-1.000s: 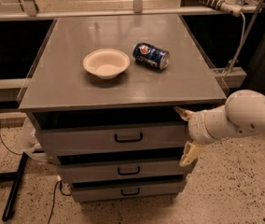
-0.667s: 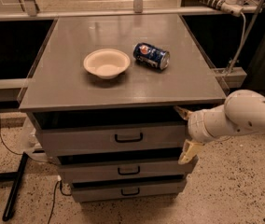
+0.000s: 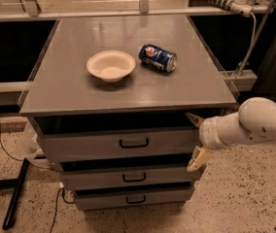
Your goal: Open top drawer
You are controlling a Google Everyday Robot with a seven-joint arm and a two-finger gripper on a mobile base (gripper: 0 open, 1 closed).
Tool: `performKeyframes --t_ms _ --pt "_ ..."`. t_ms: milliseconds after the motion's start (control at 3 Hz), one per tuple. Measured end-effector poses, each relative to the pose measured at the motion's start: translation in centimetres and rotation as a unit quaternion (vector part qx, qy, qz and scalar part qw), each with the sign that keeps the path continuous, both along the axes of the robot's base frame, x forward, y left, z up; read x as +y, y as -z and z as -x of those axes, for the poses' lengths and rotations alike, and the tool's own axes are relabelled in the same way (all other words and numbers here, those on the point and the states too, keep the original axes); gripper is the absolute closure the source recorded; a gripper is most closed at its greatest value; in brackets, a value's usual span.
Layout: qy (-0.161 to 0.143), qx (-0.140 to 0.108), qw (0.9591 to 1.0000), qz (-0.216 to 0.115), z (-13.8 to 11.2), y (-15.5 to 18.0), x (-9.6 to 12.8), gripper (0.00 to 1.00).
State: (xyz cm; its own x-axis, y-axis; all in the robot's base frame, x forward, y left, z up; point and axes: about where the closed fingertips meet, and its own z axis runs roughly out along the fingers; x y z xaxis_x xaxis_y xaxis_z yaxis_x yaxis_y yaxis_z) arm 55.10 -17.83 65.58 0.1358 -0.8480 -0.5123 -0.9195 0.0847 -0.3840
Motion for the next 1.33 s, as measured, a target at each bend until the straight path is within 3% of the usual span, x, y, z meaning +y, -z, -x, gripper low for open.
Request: performKeyframes --t_ms 333,1000,1333 --pt "0.000 0.000 1.0000 0.000 0.0 0.0 0.0 0.00" --pt "0.000 0.000 1.0000 0.000 0.0 0.0 0.0 0.42" --pt "0.003 0.015 0.9999 -0.002 2.0 0.0 -0.8 0.65"
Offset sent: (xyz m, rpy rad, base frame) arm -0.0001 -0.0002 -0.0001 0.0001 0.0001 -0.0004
